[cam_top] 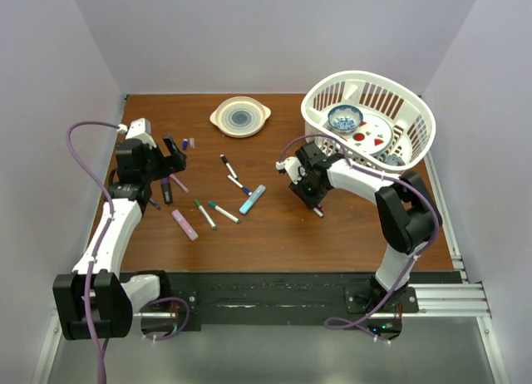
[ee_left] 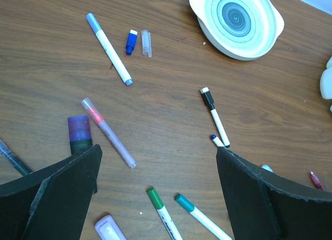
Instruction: Open the pen caps
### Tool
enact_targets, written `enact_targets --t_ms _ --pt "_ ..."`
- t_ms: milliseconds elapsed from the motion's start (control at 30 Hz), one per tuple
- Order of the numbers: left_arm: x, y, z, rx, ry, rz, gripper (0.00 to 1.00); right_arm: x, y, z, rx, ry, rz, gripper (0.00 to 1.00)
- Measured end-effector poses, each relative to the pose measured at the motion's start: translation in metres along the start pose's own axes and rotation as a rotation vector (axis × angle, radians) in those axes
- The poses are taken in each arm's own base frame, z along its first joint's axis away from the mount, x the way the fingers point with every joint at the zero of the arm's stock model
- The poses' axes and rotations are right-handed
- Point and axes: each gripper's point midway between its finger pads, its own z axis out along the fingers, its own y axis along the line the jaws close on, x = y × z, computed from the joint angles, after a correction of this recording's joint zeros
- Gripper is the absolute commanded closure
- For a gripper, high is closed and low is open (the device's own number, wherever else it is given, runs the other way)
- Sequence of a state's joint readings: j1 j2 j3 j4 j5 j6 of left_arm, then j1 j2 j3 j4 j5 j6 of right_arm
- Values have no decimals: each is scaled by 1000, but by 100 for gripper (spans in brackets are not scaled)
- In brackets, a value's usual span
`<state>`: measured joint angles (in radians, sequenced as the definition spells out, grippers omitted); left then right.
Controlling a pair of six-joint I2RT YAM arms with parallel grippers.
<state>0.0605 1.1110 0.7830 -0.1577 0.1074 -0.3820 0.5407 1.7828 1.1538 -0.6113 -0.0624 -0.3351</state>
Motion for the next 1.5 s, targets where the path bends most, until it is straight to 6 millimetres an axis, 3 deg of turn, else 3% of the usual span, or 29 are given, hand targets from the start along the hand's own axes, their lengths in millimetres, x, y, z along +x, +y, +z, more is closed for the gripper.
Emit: enact_targets --t_ms 200,333,500,733,867,1200,1500 --pt "13 16 21 -17 60 -95 10 -22 -3 -40 4 -140 -12 70" --pt "32 38 55 -85 173 -216 18 -36 2 -65 -27 -239 -32 69" --pt "28 55 112 -181 259 -280 25 -40 10 -72 -70 -273 -52 69" --pt "8 87 167 -357 269 -300 39 -42 18 -75 -113 -291 -63 68" --pt "6 98 182 -417 293 -293 49 -43 20 -78 -118 -300 -66 68" --pt "-8 102 222 -472 305 -262 53 -44 23 -81 -132 -311 -70 68" --pt "6 100 239 -498 353 -223 59 -44 23 -81 -133 -312 -70 68"
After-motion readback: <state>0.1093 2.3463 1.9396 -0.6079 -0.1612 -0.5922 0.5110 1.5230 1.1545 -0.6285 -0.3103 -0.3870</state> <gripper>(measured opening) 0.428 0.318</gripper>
